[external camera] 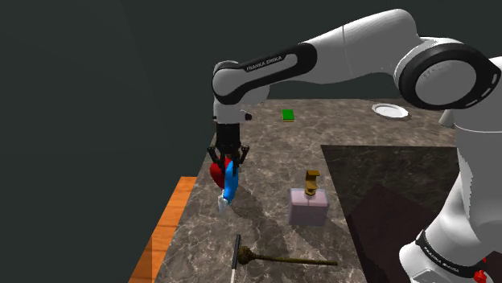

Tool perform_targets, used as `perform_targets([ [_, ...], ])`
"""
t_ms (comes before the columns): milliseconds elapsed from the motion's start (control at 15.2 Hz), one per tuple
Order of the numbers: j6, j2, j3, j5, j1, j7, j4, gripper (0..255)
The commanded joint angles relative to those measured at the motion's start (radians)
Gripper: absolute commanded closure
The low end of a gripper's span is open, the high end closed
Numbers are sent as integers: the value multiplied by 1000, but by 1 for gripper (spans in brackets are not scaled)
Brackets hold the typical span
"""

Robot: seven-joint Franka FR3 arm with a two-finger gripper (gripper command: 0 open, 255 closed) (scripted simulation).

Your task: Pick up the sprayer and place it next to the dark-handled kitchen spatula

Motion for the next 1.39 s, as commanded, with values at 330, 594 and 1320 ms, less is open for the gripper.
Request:
perform_targets([
  [330,33,72,41,-6,108,141,99,255],
  [594,38,136,58,-19,174,223,192,255],
  [1320,98,241,68,-32,242,275,263,255],
])
